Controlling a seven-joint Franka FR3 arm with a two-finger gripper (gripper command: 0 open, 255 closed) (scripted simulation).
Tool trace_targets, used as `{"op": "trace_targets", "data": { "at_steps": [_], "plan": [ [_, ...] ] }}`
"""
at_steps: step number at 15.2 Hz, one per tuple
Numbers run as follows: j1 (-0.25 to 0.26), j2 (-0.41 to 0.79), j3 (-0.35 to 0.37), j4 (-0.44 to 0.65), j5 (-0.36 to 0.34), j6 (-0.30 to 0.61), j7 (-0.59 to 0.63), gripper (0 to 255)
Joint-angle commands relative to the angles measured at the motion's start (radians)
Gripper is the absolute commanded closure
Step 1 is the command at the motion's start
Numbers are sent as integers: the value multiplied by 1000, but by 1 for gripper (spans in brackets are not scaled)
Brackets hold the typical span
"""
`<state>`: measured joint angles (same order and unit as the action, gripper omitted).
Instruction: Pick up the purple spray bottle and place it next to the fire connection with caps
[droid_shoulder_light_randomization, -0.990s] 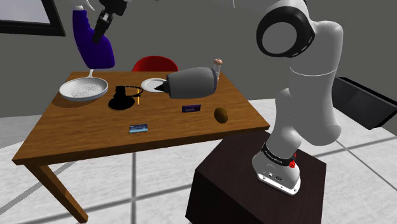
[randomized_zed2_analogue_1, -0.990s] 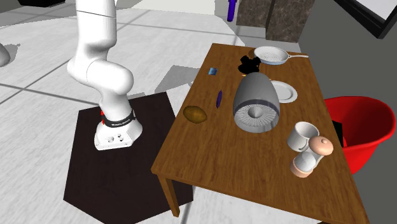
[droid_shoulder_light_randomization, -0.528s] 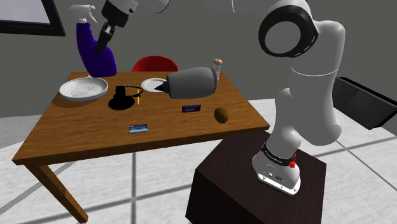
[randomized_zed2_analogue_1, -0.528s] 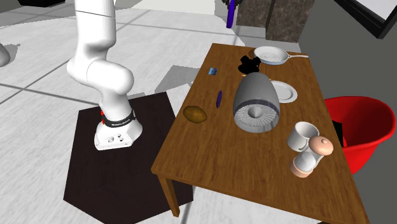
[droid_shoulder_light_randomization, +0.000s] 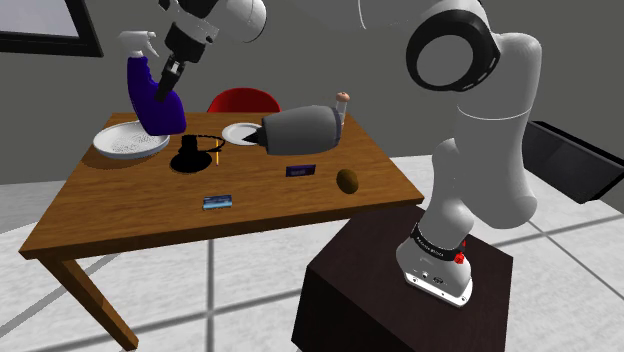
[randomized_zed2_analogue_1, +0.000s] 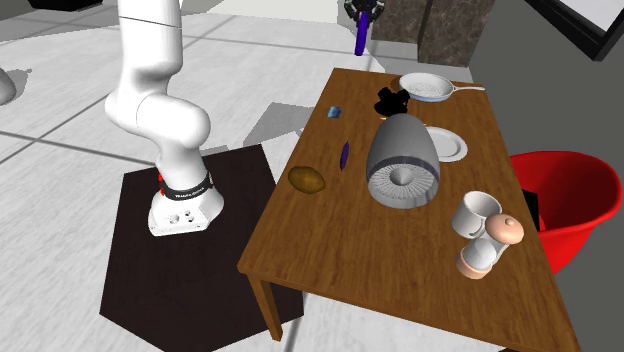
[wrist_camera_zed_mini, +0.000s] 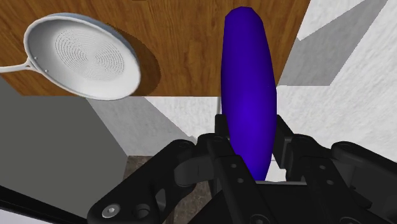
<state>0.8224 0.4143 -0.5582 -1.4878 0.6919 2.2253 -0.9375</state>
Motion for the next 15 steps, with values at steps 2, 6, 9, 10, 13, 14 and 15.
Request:
{"op": "trace_targets", "data": {
  "at_steps": [2,6,9,10,13,14,15],
  "plan": [
    [0,7,8,-30,17,33,-22,255],
    [-2,19,19,-63,41,73,-51,255],
    [-4,29,28,-86,60,101,-73,255],
    [-6,33,31,-93,67,110,-81,255],
    [-10,46,41,-111,88,136,-104,255],
    [-11,50,45,-117,96,145,-112,255],
    [-13,55,49,-123,103,153,-120,255]
  ]
}}
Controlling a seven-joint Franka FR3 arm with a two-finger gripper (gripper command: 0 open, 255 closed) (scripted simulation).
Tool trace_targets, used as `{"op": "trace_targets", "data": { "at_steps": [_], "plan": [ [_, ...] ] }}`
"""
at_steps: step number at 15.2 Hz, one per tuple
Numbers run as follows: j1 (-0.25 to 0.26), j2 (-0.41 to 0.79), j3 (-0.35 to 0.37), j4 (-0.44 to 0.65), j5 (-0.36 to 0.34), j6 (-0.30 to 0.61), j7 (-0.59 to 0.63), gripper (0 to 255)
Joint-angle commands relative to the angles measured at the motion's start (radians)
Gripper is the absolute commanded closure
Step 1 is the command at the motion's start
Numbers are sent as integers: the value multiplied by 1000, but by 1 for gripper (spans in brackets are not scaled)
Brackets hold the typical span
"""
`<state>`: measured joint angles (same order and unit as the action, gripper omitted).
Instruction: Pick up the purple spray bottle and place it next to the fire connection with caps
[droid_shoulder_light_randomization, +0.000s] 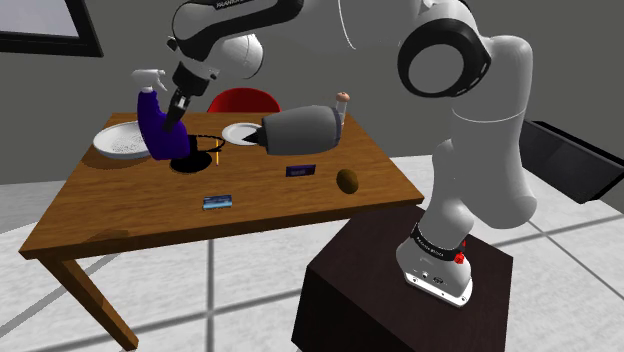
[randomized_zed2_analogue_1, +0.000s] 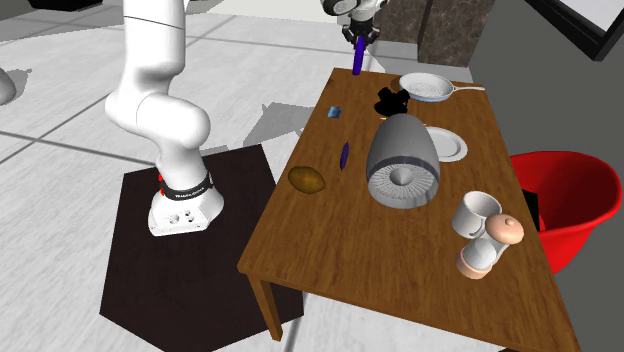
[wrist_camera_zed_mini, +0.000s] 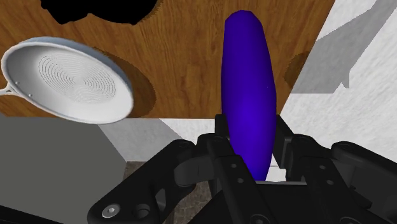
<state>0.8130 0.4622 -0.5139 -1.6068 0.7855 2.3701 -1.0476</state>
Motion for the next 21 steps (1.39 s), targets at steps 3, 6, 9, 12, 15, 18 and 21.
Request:
{"op": "trace_targets", "data": {
  "at_steps": [3,6,9,12,15,18,21],
  "plan": [
    [-10,22,16,-18,32,34,-34,255],
    [-16,38,29,-31,56,58,-59,255],
    [-24,56,43,-41,81,81,-85,255],
    [-32,75,57,-49,107,103,-111,255],
    [-41,95,72,-55,132,124,-137,255],
    [-51,116,88,-59,159,144,-164,255],
    [-62,138,104,-60,185,164,-191,255]
  ]
}}
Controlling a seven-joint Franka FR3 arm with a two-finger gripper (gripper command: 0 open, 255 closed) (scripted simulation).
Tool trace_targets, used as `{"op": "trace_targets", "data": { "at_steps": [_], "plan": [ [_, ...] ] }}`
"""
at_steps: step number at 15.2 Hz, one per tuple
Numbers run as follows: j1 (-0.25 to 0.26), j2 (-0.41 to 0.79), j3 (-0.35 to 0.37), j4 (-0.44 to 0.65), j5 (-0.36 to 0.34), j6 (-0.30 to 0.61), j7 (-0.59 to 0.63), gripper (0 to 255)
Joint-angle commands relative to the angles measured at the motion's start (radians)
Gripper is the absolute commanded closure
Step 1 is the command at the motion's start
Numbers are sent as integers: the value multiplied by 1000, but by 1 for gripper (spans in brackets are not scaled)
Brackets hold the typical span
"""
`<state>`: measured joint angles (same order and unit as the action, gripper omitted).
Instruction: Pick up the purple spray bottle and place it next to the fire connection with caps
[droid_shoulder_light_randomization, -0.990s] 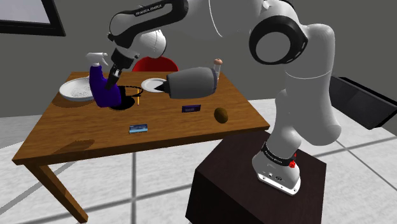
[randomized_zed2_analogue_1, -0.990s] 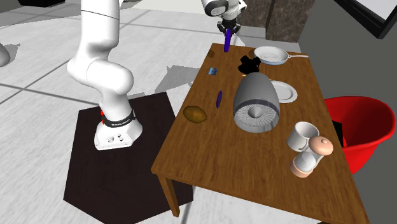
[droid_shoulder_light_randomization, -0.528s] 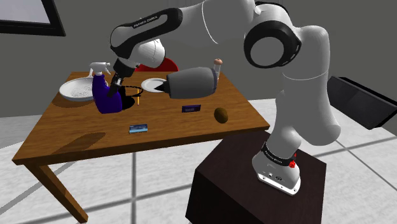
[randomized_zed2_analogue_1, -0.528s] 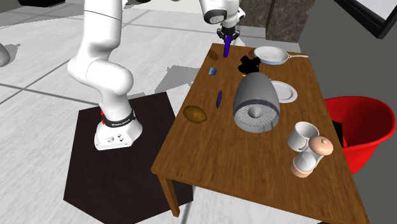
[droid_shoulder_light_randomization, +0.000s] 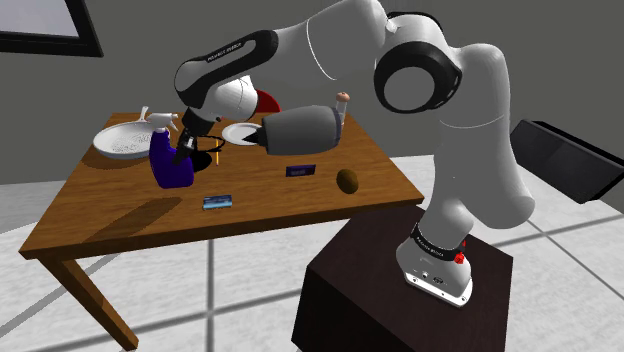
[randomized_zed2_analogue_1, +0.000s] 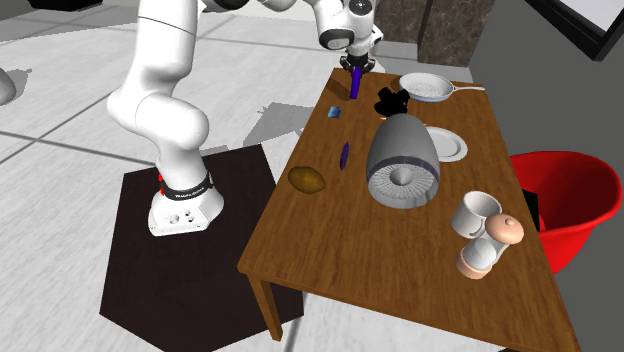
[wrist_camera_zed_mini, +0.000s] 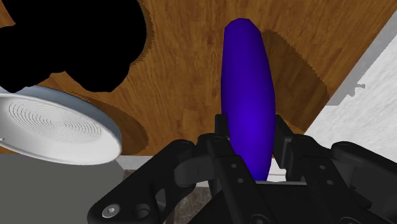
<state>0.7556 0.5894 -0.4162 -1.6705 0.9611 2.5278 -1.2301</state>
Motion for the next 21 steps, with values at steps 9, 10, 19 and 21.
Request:
{"op": "trace_targets", "data": {
  "at_steps": [9,10,19,21],
  "plan": [
    [-7,17,10,4,16,12,-15,255],
    [-7,17,10,4,16,12,-15,0],
    [20,-107,-36,-86,-43,-20,6,0],
    [20,-107,-36,-87,-43,-20,6,0]
  ]
}}
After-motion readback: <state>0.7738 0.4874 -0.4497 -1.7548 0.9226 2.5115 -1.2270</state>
